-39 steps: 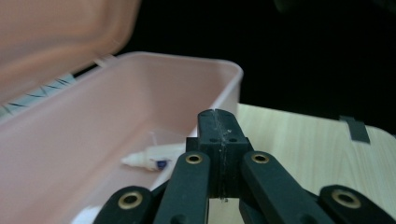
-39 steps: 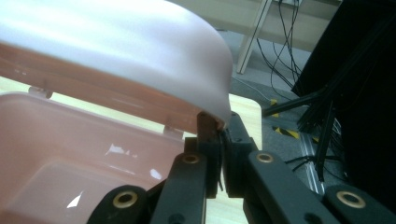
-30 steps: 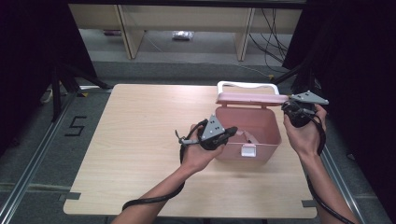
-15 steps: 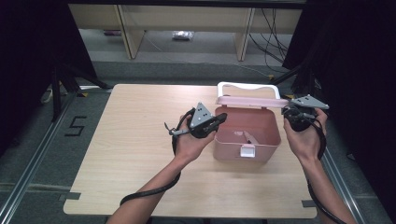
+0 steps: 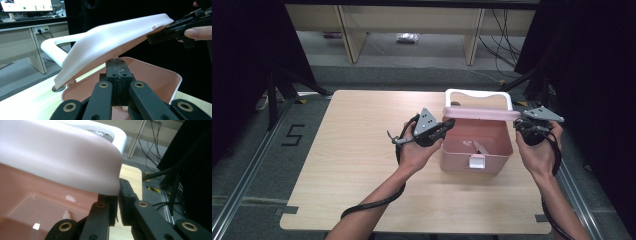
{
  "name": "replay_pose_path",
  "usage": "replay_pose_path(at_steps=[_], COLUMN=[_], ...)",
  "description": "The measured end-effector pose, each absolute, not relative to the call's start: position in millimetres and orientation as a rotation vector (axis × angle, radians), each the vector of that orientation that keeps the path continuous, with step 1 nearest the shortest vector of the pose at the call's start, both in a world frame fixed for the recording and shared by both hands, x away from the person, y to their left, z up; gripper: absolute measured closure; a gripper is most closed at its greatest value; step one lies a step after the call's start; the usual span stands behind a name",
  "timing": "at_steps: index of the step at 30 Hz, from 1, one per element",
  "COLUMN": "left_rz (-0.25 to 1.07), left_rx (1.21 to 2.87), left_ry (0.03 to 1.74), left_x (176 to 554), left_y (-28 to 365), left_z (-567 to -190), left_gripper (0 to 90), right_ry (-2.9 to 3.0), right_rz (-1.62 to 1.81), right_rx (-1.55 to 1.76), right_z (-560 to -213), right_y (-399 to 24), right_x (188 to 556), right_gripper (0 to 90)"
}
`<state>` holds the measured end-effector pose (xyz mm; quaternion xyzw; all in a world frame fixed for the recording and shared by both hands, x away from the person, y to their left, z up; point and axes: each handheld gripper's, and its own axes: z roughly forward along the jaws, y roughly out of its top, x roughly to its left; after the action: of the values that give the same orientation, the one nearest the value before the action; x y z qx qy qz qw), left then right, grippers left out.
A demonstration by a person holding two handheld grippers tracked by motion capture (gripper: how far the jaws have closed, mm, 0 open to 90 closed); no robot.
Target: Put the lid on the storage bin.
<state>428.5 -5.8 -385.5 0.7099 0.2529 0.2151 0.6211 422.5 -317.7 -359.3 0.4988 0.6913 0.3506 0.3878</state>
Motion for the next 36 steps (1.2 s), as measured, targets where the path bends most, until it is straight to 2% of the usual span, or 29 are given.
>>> replay_pose_path(at_steps=[19,32,34,36], left_rz=[0.498,0.495,0.497,0.498], left_rx=[1.637,1.644,1.645,1.647], left_ry=[0.572,0.575,0.575,0.577], left_x=[427.5,425.6,425.3,425.0], left_y=[-7.1,-5.7,-5.2,-4.6], left_z=[-384.7,-387.1,-387.5,-388.3], left_gripper=[90.0,90.0,90.0,90.0], right_ry=[1.787,1.830,1.839,1.833], right_rz=[0.899,0.965,0.976,0.989], right_rx=[1.296,1.360,1.385,1.375], right_z=[-363.1,-372.8,-375.2,-378.0], right_y=[-318.9,-322.5,-322.9,-324.2], right_x=[417.3,409.4,406.8,404.6], right_gripper=[86.0,78.7,79.3,84.0])
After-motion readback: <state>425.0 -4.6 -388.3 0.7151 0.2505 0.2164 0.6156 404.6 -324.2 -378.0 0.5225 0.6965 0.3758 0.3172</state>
